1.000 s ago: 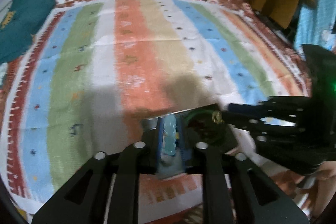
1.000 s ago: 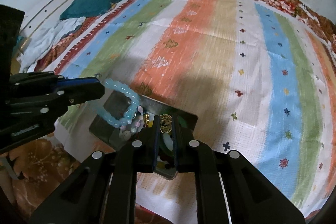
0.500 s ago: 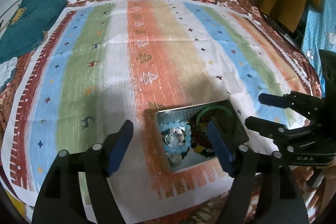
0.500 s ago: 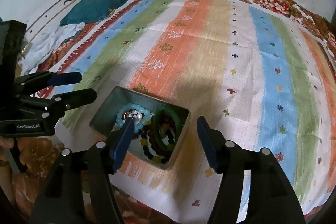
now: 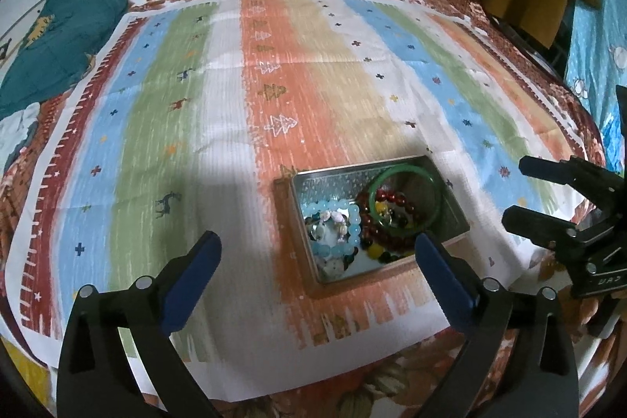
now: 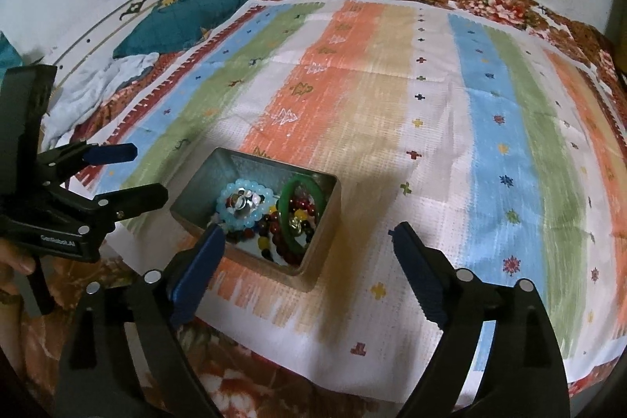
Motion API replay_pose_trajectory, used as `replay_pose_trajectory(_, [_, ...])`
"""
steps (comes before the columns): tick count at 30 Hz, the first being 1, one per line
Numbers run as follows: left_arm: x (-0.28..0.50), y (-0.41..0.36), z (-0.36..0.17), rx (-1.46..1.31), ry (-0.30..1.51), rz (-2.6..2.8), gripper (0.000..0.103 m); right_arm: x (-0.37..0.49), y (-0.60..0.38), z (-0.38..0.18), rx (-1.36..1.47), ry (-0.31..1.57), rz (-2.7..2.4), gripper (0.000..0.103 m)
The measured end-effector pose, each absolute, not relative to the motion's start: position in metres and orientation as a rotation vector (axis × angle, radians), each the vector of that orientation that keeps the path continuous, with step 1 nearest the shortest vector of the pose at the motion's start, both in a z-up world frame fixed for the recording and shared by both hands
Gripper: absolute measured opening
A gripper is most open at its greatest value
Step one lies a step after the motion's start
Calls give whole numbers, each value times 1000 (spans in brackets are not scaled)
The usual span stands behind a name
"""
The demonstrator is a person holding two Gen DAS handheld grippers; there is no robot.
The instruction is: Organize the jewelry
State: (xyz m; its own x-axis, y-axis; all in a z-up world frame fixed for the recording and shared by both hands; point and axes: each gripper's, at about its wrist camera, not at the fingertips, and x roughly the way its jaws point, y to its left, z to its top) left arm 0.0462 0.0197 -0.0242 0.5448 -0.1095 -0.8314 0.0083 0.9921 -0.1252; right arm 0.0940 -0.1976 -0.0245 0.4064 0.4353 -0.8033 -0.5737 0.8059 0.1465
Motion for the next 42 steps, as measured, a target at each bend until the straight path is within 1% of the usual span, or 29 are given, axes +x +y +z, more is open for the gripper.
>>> replay_pose_trajectory(10, [25, 12, -19, -75, 925, -71, 97, 70, -204, -21, -198, 896, 648, 96])
replay_pose_trajectory(19, [1, 2, -17, -38, 873, -51, 97, 47, -207, -11, -208, 803, 659, 97])
replay_pose_trajectory(27, [-10, 1, -10, -75, 803, -54, 97, 35, -212, -3, -188, 739, 649, 97])
replay_pose_trajectory(31, [-14, -3, -7, -62, 772, -44, 97, 33, -210, -3, -190, 732, 655, 97])
replay_pose_trajectory(42, [-18, -9, -10, -46, 771, -60, 97, 32, -212, -3, -183, 719, 649, 97])
